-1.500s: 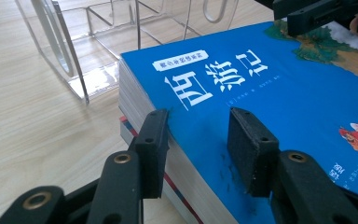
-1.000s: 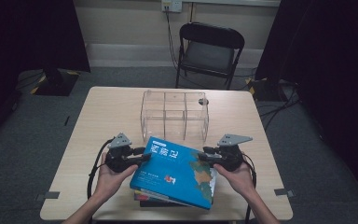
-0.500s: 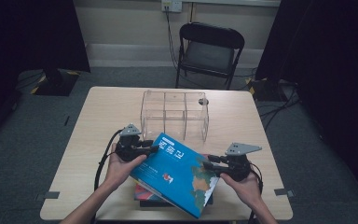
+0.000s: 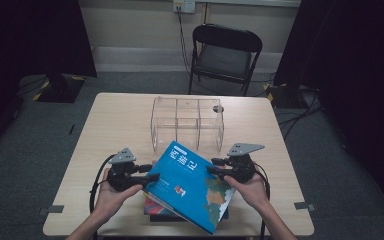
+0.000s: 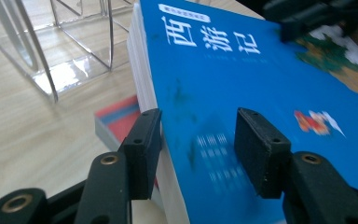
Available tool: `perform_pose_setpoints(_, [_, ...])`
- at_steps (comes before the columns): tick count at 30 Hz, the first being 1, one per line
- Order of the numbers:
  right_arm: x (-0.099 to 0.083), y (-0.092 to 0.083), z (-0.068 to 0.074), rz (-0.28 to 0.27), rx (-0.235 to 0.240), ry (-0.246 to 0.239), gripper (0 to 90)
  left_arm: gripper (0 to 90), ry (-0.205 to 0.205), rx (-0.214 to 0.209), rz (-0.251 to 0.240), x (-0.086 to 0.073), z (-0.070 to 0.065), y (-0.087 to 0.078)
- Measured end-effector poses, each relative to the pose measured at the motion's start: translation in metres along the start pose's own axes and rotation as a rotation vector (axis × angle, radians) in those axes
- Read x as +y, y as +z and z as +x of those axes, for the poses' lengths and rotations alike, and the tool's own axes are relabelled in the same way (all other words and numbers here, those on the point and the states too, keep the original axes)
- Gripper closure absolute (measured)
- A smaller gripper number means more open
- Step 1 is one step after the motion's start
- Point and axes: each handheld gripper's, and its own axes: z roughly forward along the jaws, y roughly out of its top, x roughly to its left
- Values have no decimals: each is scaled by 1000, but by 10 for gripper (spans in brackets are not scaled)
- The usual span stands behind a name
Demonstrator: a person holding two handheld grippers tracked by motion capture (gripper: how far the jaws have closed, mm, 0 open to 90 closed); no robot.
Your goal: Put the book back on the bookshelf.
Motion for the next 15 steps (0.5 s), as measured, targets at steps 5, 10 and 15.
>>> perform_pose_setpoints(5, [2, 2, 0, 8, 6, 11, 617, 483, -5, -23, 0, -17, -4, -21])
perform_pose_setpoints(10, [-1, 3, -3, -4, 25, 34, 630, 447, 9, -9, 42, -40, -11, -29])
perform_pose_setpoints(15, [-2, 2, -3, -1, 32, 38, 647, 428, 28, 4, 118, -46, -10, -17])
